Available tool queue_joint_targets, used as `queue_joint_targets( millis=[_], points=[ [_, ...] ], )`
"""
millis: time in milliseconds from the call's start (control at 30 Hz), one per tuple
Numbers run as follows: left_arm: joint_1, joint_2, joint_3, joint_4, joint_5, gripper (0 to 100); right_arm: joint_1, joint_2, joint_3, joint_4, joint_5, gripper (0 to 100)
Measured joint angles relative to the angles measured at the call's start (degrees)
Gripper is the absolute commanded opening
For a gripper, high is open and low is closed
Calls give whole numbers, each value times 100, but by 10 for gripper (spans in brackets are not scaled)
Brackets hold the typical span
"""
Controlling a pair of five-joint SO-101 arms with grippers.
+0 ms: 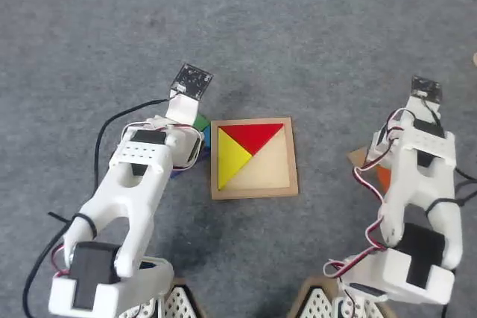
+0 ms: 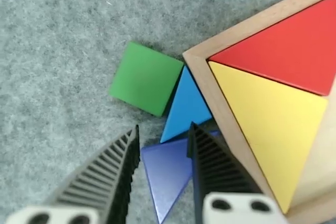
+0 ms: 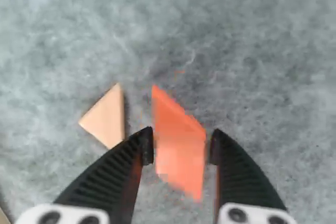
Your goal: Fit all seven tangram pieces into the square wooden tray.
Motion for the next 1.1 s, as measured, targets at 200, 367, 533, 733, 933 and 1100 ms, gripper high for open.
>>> queue_joint_targets(
  millis=[200,367,533,733,933,1100],
  points=[
    [0,0,0,0,0,145,-237,0,0,0,0,224],
    [-9,0,0,0,0,145,-343,0,0,0,0,224],
    [9,0,0,0,0,145,-642,97,0,0,202,223],
    [0,0,0,0,0,145,-712,589,-281,246,510,223],
    [-9,0,0,0,0,145,-1257,897,-466,360,967,223],
    [0,0,0,0,0,145,-1556,1011,-457,457,1108,223]
  ],
)
